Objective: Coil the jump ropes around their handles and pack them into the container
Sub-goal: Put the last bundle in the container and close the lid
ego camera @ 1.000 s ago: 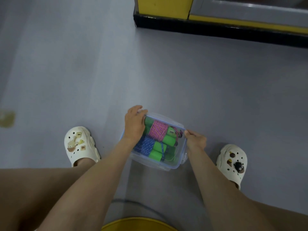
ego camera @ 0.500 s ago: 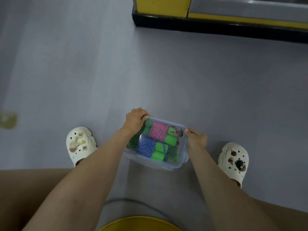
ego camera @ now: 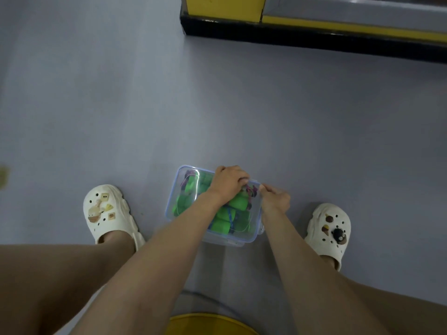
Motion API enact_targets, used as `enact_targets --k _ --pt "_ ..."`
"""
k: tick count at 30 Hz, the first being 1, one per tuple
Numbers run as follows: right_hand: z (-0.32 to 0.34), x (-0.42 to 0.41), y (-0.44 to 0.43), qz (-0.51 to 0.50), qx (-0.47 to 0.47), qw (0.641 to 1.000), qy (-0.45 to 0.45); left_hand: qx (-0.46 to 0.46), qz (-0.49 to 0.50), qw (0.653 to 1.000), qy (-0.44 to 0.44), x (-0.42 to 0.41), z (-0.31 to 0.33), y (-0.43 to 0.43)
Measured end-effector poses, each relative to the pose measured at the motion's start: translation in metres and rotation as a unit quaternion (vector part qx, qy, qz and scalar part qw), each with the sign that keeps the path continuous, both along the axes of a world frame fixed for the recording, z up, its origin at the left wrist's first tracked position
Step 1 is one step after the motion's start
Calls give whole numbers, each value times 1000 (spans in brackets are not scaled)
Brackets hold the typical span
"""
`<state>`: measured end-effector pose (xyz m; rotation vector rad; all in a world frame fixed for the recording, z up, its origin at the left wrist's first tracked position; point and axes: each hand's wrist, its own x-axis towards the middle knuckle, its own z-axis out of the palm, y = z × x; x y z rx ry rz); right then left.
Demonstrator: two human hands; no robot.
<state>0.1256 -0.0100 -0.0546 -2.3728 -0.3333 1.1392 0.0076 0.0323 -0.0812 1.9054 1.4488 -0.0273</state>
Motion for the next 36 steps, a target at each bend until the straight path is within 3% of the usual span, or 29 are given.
enact_targets --k 9,15,21,26,29,32,36 --pt "-1 -1 -1 -1 6 1000 -1 -55 -13 998 23 2 7 3" --pt "-1 -1 2 20 16 1000 4 -17 11 999 38 1 8 -1" --pt "-13 3 -5 -1 9 1000 0 -46 166 984 48 -22 14 -2" --pt "-16 5 -22 -29 35 999 27 -70 312 943 86 -33 23 -14" --pt "-10 -4 -18 20 67 996 50 -101 394 909 93 -41 23 -30" --pt "-8 -5 -5 79 77 993 41 -116 413 898 96 -49 23 -42" --pt "-20 -4 -1 84 73 993 29 -80 375 920 84 -56 22 -41"
